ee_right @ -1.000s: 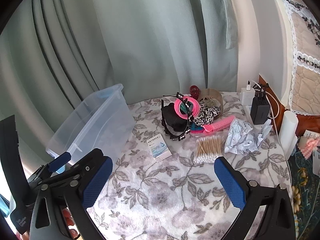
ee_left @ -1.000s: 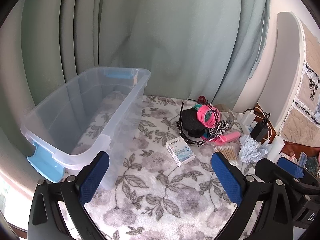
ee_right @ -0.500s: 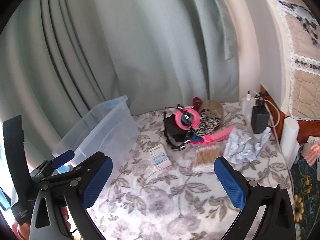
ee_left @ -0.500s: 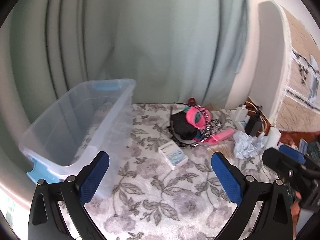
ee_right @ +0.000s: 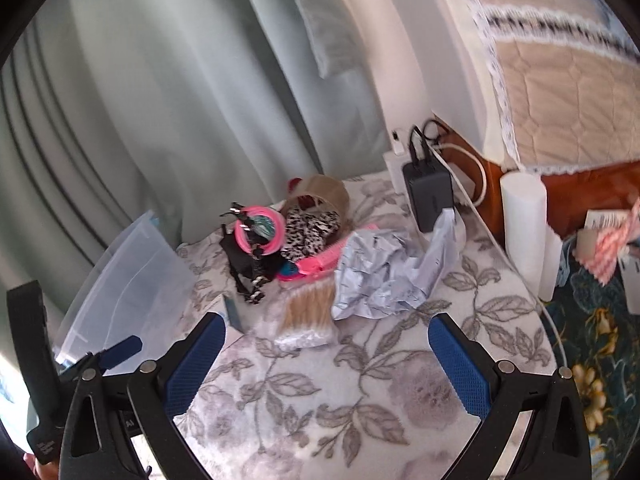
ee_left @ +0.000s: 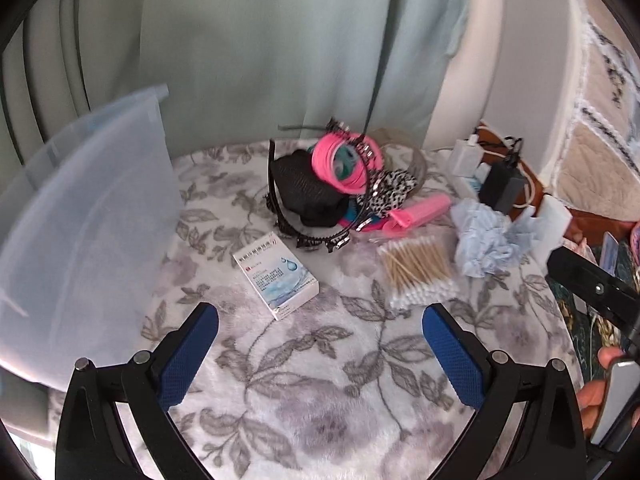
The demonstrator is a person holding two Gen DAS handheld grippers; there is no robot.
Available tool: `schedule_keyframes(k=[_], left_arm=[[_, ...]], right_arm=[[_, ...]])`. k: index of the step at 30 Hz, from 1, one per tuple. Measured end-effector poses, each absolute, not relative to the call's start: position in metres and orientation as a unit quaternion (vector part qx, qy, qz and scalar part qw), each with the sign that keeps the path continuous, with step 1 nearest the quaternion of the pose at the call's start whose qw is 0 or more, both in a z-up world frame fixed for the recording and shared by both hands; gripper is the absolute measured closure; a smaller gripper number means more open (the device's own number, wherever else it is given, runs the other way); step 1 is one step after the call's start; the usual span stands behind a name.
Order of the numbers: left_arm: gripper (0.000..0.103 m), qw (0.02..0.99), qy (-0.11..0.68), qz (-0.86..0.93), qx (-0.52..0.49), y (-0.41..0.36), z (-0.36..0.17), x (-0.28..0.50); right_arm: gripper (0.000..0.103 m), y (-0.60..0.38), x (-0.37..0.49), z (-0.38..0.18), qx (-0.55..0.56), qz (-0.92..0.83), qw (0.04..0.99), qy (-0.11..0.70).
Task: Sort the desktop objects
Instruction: 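Grasp the white ear-drops box with the left tool while the right tool grasps crumpled paper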
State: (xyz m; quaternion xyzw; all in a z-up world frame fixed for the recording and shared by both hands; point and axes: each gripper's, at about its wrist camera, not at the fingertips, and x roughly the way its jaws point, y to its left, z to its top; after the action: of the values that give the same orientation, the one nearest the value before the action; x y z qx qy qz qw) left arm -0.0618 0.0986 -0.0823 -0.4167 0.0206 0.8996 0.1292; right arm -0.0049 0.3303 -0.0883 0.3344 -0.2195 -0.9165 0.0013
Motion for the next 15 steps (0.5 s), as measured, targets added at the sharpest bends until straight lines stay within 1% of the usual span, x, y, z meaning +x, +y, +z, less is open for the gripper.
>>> schedule_keyframes(k=[5,9,15], left_arm=[[0.001,0.116,-0.019,0.886,-0.448,0.095,-0.112,-0.094],[0.001,0.084,-0.005,0.880,-0.467,0.096,-0.128,-0.115],[0.001,0.054,-0.008,0.862,-0.504,0.093,-0.150,-0.138]], right_arm=[[0.000,0.352,-0.030,-0.114,0.354,-0.894,-0.005,-0.274],[0.000,0.360,-0.055,-0.131,0.370,-0.880,-0.013,-0.296],[0.000,0.369,-0.089,-0.158,0.404,-0.858,-0.030,-0.316]])
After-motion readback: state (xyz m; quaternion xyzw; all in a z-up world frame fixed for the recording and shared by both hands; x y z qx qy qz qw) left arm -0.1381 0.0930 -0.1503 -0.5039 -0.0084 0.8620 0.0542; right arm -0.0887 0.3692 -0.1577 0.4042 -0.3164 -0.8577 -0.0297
